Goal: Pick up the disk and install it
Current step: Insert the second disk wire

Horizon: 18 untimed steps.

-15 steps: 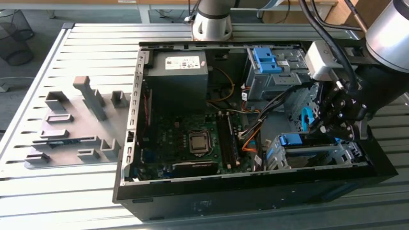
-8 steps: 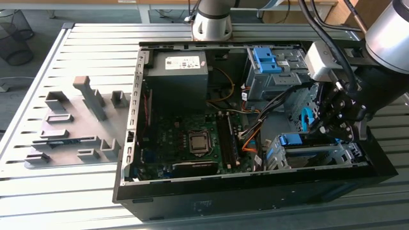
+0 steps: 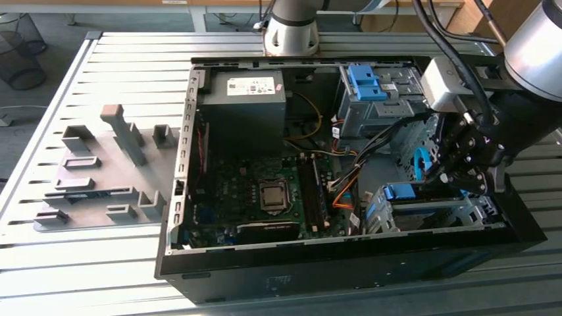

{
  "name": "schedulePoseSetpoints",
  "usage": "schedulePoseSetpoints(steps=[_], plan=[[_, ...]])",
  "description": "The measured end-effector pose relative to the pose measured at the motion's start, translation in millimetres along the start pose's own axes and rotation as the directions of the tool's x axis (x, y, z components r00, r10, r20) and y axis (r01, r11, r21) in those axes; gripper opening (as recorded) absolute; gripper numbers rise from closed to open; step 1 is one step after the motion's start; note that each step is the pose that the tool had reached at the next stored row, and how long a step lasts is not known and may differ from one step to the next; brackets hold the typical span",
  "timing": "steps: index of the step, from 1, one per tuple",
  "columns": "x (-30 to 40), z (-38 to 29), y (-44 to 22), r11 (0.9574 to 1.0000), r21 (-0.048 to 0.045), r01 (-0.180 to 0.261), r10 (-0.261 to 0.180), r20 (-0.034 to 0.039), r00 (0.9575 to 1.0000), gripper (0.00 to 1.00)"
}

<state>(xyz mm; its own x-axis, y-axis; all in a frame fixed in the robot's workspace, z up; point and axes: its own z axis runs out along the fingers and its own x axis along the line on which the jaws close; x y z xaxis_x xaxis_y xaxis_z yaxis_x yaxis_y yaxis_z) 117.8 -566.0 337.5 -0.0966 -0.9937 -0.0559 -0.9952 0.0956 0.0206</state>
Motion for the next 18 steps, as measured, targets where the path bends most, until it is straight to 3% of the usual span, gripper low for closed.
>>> schedulePoseSetpoints(steps=[18], plan=[[0.5, 5.3, -0.2, 1.0, -0.0001, 0.0, 0.0, 0.0013, 1.0, 0.17]])
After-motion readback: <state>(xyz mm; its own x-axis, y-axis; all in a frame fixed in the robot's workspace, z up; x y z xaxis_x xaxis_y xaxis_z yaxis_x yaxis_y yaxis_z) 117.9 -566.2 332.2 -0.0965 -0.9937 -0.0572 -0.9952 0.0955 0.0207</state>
